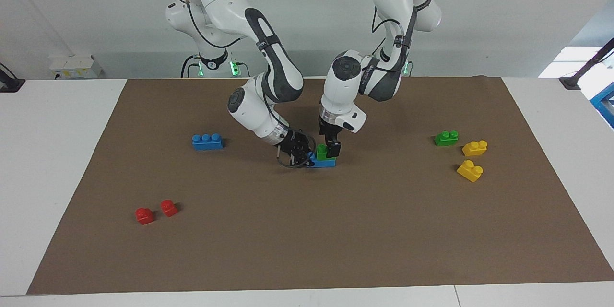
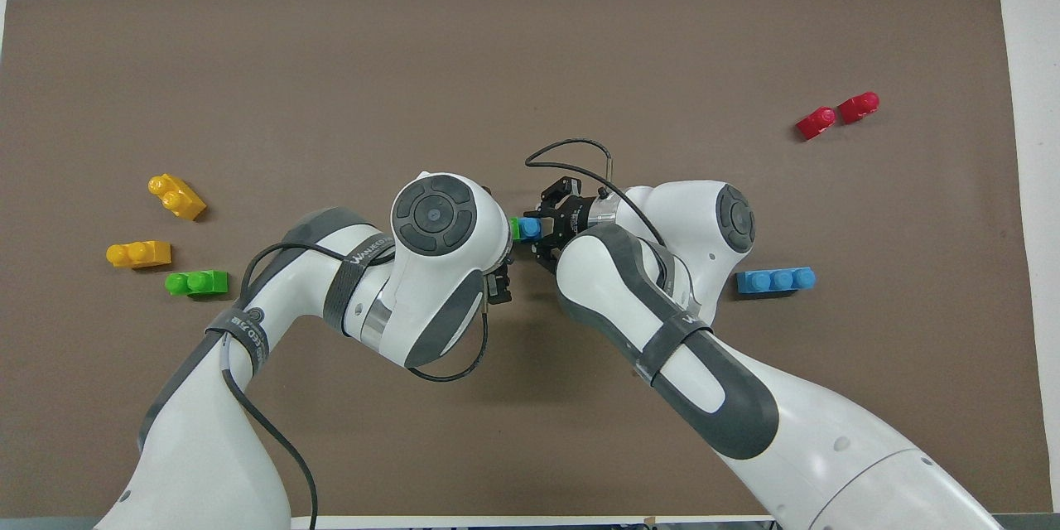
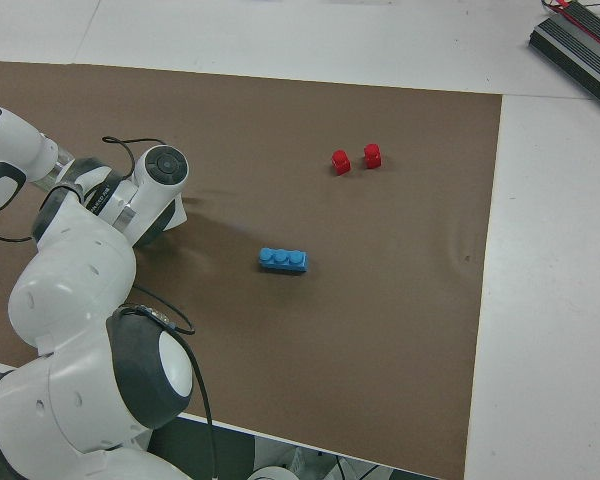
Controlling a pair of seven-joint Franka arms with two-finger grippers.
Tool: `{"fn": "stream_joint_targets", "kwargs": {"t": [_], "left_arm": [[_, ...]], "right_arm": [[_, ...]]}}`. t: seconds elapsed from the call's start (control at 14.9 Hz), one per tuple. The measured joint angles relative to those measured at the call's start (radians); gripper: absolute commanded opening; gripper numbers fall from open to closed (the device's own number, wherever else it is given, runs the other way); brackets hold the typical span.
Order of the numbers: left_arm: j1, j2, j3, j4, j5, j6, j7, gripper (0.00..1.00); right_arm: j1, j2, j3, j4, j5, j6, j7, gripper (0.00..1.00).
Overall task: Remove green block with left arm and hold with right
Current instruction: 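Grasp the green brick with the left gripper while the right gripper holds blue, then pull the green brick off the blue brick with the left gripper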
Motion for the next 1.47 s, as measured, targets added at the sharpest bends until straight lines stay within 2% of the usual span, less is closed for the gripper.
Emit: {"fn": "stream_joint_targets", "kwargs": {"t": [0.07, 0.2, 0.27, 0.33, 0.4, 1.07, 1.27, 1.47], "left_arm": [[0.0, 0.0, 0.0, 0.0, 0.0, 0.0, 0.0, 0.84], [0.0, 0.0, 0.001, 0.001, 0.003, 0.005, 0.0, 0.65], [0.0, 0.0, 0.005, 0.004, 0.008, 0.011, 0.0, 0.47], [0.0, 0.0, 0.008, 0.007, 0.013, 0.016, 0.0, 0.11], [0.0, 0.0, 0.012, 0.01, 0.02, 0.02, 0.0, 0.0], [0.011, -0.008, 0.014, 0.018, 0.035, -0.006, 0.012, 0.0], [0.034, -0.053, 0.013, 0.023, 0.035, -0.072, 0.022, 0.0], [0.065, -0.131, 0.015, 0.023, 0.035, -0.167, 0.027, 0.0]], "right_arm": [[0.0, 0.0, 0.0, 0.0, 0.0, 0.0, -0.001, 0.0], [0.001, 0.0, 0.0, 0.0, 0.0, 0.0, -0.007, 0.0], [0.001, 0.0, 0.0, 0.0, 0.0, 0.0, -0.012, 0.0], [0.001, 0.0, 0.0, 0.0, 0.0, 0.0, -0.017, 0.0], [0.001, 0.0, 0.0, 0.0, 0.0, 0.0, -0.021, 0.0], [0.008, -0.001, 0.005, 0.003, 0.004, -0.003, -0.029, 0.0], [0.013, 0.0, 0.01, 0.015, 0.012, -0.003, -0.029, 0.0], [0.008, 0.009, -0.004, 0.012, 0.012, 0.006, -0.027, 0.0]]}}
